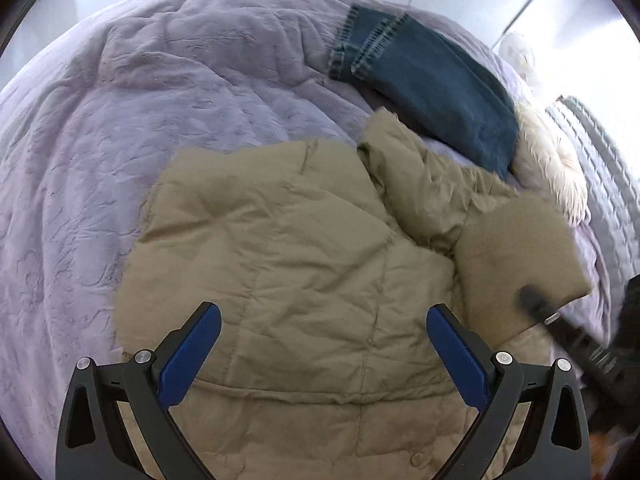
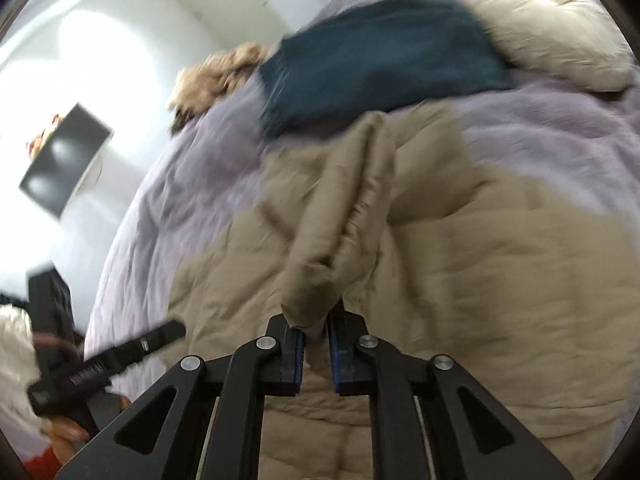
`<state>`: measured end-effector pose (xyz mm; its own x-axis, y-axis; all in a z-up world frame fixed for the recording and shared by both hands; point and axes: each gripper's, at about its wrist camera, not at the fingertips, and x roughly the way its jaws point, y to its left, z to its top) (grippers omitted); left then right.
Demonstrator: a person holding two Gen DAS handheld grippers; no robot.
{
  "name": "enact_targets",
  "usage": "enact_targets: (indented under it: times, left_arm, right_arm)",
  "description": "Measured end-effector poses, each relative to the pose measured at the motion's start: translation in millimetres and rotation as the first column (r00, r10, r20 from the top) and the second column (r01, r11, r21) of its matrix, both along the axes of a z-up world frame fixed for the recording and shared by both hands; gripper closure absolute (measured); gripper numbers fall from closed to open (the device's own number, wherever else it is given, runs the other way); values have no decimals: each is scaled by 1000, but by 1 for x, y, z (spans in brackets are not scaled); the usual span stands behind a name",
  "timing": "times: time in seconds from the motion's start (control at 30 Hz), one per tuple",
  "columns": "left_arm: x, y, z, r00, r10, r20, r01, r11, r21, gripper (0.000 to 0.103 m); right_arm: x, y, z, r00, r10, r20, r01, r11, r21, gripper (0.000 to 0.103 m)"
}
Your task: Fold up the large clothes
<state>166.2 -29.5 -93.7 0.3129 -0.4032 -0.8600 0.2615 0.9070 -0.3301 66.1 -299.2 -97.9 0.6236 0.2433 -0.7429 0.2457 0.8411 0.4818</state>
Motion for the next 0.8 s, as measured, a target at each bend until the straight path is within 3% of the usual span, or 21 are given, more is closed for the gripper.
enact_targets:
  times: [0.13,0.2,0.23,0.33,0.43,0.53,0.63,0.7,0.77,0.8]
  left_arm:
    - [2,6,7,999,9,32,-8,1000,-20,0]
    - [4,7,9,1000,0,16,1,998,-62,0]
    - [5,6,8,1000,-12,-1,12,996,-84,0]
    - [6,-5,3,998,-55,-16,53,994,-94,0]
    - [8,-20,-9,996,-86,-27,84,995,-63,0]
    - [7,-32,-20,991,-121,-58,117,990,-77,0]
    - [6,-44,-28,988,-140,-64,136,988,-73,0]
    - [6,-53,-32,987,-147,-64,142,987,-73,1]
    - [6,-64,-35,985,-158,-70,152,985,-84,11]
    - [7,-67,-37,983,-164,-80,157,984,-88,22]
  right_arm:
    - [17,31,-27,990,96,-105,-94,995,26,85]
    - [18,38,-38,980,130,-152,-123,991,56,71]
    - [14,37,-39,980,133,-150,-122,989,78,69]
    - [-7,23,-36,982,108,-152,-94,991,99,60]
    - [-40,-11,-34,983,41,-177,-21,993,113,59]
    - [-83,-55,-41,969,-62,-239,99,984,147,59]
    - [-125,-99,-56,936,-196,-291,267,937,226,59]
    - [-144,-120,-64,906,-297,-302,379,885,269,59]
    - [-164,-142,-73,870,-397,-292,483,807,340,59]
    - [-169,-148,-77,855,-429,-292,514,775,367,59]
